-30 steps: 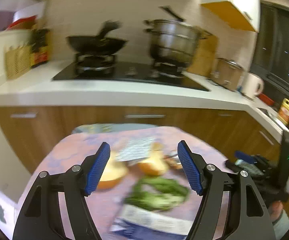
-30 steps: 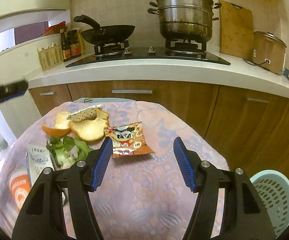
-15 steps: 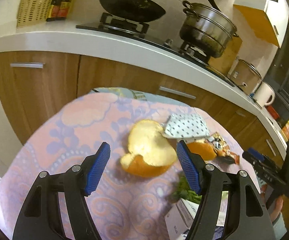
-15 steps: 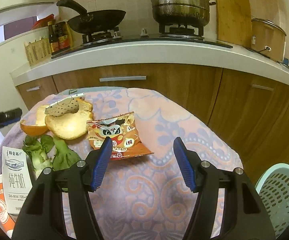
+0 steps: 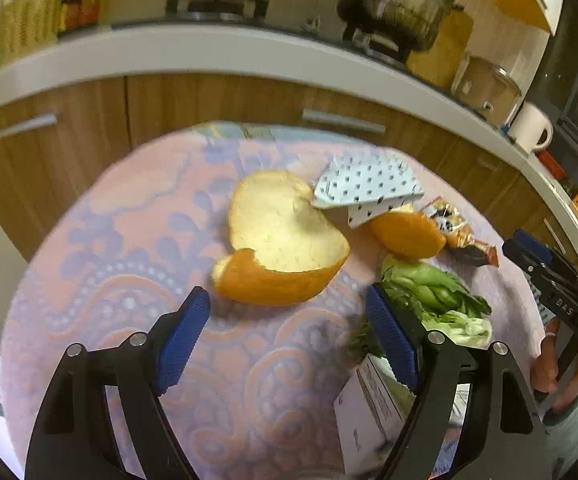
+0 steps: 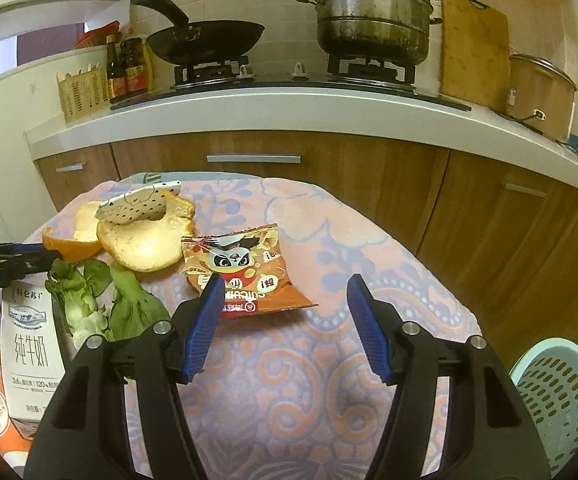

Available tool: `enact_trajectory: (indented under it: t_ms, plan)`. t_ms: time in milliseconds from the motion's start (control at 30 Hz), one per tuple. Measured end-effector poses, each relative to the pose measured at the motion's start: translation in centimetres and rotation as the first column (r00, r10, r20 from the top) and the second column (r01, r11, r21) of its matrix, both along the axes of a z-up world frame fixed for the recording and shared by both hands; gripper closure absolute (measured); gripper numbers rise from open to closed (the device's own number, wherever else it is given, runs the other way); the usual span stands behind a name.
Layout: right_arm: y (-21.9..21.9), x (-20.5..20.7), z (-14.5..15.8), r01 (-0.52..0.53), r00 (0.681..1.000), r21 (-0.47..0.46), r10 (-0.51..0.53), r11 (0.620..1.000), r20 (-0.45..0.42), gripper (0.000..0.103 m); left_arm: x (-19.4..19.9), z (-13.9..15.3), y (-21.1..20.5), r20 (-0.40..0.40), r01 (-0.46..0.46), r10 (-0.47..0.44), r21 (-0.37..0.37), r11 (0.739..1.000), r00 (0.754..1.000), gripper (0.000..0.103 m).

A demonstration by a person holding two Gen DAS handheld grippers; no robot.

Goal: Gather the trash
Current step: 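Move both tools back over the table toward the orange peels, then grasp an orange peel with the left gripper while the right gripper grasps the snack packet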

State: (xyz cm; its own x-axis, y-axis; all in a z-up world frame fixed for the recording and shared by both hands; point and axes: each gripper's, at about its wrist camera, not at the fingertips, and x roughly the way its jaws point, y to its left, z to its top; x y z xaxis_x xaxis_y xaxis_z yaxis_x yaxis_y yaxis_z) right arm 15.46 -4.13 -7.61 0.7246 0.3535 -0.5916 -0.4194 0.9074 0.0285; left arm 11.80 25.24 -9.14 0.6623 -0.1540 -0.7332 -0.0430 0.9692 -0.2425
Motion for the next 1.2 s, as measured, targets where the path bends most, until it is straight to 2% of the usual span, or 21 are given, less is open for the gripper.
enact_trajectory:
  t_ms: [133, 267, 367, 533, 600, 667, 733, 800, 833, 933, 1033, 1133, 1200]
  plan:
    - [-0.1, 0.2, -0.1, -0.001, 1.0, 0.003, 0.001, 1.0, -0.007, 0.043, 1.3, -0.4, 0.2, -0.022, 0.012, -0.013, -0.009, 1.0, 1.0, 0.027]
    - [0.0, 0.3, -0.1, -0.003, 1.0, 0.002, 0.003, 1.0, -0.012, 0.043, 2.6, -0.3, 1.0, -0.027, 0.001, -0.002, -0.039, 0.999, 1.0, 0.031]
    - [0.2, 0.2, -0.1, -0.003, 1.0, -0.008, 0.003, 1.0, -0.008, 0.043, 3.4, -0.4, 0.8, -0.027, -0.003, 0.002, -0.032, 0.999, 1.0, 0.034]
    - [0.0, 0.5, -0.1, -0.018, 0.999, 0.014, 0.018, 1.0, -0.033, 0.043, 3.8, -0.2, 0.1, -0.012, -0.005, 0.004, -0.014, 1.0, 1.0, 0.053]
    - [-0.2, 0.8, -0.1, -0.034, 0.997, 0.044, 0.037, 0.998, -0.072, 0.043, 3.3, 0.0, 0.5, 0.017, -0.009, 0.009, -0.025, 1.0, 1.0, 0.072]
    - [-0.4, 1.2, 0.0, -0.054, 0.991, 0.087, 0.064, 0.995, -0.115, 0.043, 2.9, 0.1, 1.4, 0.029, -0.021, 0.023, -0.076, 0.997, 0.999, 0.079]
    - [0.0, 1.5, 0.1, -0.079, 0.985, 0.095, 0.092, 0.992, -0.144, 0.04, 2.7, 0.0, 1.9, 0.034, -0.029, 0.032, -0.107, 0.994, 0.999, 0.082]
    - [0.9, 1.6, 0.2, -0.097, 0.983, 0.073, 0.107, 0.993, -0.146, 0.026, 2.5, 0.0, 2.0, 0.043, -0.028, 0.033, -0.111, 0.993, 0.999, 0.084]
    - [1.4, 1.6, 0.3, -0.106, 0.983, 0.06, 0.114, 0.993, -0.144, 0.023, 2.5, 0.0, 2.0, 0.045, -0.029, 0.034, -0.112, 0.993, 0.998, 0.084]
    - [2.9, 2.1, -0.1, -0.126, 0.98, 0.018, 0.127, 0.992, -0.155, 0.022, 2.0, 0.3, 1.9, 0.058, -0.029, 0.036, -0.121, 0.992, 0.998, 0.086]
    - [3.6, 3.5, -0.9, -0.099, 0.977, -0.001, 0.097, 0.995, -0.188, 0.022, 1.3, 1.1, 2.1, 0.082, -0.035, 0.046, -0.133, 0.99, 0.996, 0.087]
    - [3.6, 5.0, -1.5, -0.083, 0.969, 0.036, 0.089, 0.996, -0.23, 0.022, 0.6, 2.0, 2.5, 0.105, -0.031, 0.047, -0.155, 0.987, 0.993, 0.092]
    - [4.0, 5.6, -2.1, -0.078, 0.963, 0.025, 0.082, 0.997, -0.256, 0.022, 0.3, 2.4, 2.5, 0.109, -0.039, 0.055, -0.145, 0.989, 0.993, 0.101]
